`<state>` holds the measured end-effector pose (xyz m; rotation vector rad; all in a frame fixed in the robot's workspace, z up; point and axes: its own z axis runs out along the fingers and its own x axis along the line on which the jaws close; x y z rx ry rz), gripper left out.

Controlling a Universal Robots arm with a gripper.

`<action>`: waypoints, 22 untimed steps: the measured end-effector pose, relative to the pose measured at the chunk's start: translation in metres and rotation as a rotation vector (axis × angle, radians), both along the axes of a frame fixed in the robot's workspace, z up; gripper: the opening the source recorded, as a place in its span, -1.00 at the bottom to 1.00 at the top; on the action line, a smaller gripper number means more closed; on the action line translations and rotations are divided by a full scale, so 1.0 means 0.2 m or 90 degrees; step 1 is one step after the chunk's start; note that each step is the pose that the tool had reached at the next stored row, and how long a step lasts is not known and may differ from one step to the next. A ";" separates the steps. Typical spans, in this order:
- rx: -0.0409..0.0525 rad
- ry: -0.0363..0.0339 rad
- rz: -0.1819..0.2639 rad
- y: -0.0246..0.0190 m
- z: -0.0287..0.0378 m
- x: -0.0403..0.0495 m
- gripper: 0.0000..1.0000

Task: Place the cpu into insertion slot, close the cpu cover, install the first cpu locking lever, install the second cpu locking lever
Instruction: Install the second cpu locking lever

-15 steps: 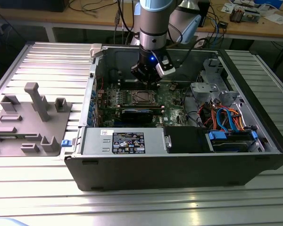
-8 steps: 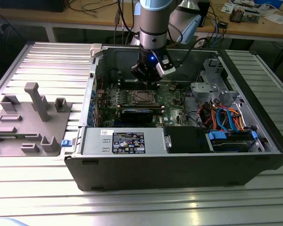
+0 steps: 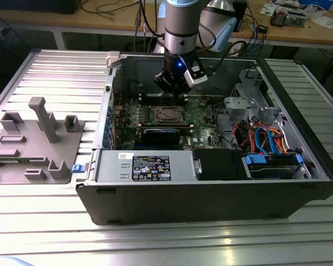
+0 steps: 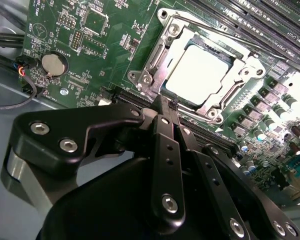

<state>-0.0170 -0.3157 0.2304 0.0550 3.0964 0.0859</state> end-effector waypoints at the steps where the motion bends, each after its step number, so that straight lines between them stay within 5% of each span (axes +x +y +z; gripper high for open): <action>1: 0.0000 0.0000 0.000 -0.001 0.000 0.000 -0.79; 9: -0.0001 0.0000 0.000 -0.005 0.000 0.000 -0.79; 17: -0.0007 0.0000 0.000 -0.045 0.000 0.000 -0.79; 22: -0.0013 0.0000 0.000 -0.050 0.000 0.000 -0.79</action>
